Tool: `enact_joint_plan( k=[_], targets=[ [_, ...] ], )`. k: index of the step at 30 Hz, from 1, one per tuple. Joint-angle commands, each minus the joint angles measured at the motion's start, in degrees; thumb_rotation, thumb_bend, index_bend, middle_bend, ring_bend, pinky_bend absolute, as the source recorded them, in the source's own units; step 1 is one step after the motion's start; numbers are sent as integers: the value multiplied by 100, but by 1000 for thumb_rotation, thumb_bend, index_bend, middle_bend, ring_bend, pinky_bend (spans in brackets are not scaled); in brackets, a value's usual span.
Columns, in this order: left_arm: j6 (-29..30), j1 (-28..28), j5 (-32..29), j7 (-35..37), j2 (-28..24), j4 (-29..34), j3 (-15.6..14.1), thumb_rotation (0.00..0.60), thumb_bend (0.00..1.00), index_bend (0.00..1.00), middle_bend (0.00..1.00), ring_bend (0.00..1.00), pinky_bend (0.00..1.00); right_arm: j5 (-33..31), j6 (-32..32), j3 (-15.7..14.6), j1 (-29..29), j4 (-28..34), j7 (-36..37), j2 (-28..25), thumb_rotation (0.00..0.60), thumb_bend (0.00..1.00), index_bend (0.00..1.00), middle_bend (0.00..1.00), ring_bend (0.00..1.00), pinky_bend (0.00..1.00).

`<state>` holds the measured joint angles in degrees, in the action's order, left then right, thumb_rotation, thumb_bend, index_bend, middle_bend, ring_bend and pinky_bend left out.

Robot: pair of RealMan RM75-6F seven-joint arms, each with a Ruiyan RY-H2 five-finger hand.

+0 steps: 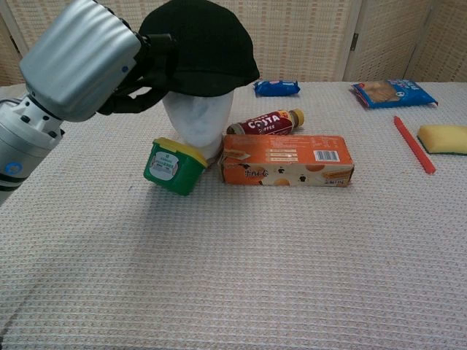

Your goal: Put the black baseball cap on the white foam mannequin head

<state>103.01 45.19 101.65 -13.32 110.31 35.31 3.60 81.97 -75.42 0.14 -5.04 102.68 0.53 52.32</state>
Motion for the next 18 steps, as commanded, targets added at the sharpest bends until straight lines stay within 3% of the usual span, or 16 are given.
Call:
enact_joint_plan(
  k=[1,3,6,10,12,14,16,18],
  targets=[
    [7,-95,-45,12,-47,134,-17,600,242,214,1000,1000,1000,13,-3,-4,-1,6,-19,7,600,53,0,0,0,0],
    [1,-210,-87,-26,-149,384,-37,600,179,91,1000,1000,1000,15,-13,-4,3,12,-25,9,600,53,0,0,0,0],
    [-8,-472,-112,-153,-423,941,-158,600,112,6,1000,998,1000,16,-25,-6,12,20,-29,7,600,52,0,0,0,0],
    [-12,-943,-205,-307,-916,1805,-371,600,72,0,981,965,1000,38,-43,-20,25,30,-51,12,600,53,0,0,0,0],
    [-80,-1252,-349,-400,-1234,2228,-497,600,66,0,929,922,1000,57,-58,-27,33,40,-65,12,600,53,0,0,0,0],
    [-111,-1527,-511,-469,-1535,2524,-578,600,60,7,817,816,984,75,-76,-35,43,47,-82,13,600,53,0,0,0,0],
    [-273,-1888,-876,-339,-1943,2968,-667,600,56,34,674,670,862,99,-99,-46,56,56,-101,16,600,53,0,0,0,0],
    [-558,-2184,-1307,-110,-2398,3519,-752,600,55,63,416,402,518,114,-118,-50,64,58,-127,27,600,53,0,0,0,0]
  ],
)
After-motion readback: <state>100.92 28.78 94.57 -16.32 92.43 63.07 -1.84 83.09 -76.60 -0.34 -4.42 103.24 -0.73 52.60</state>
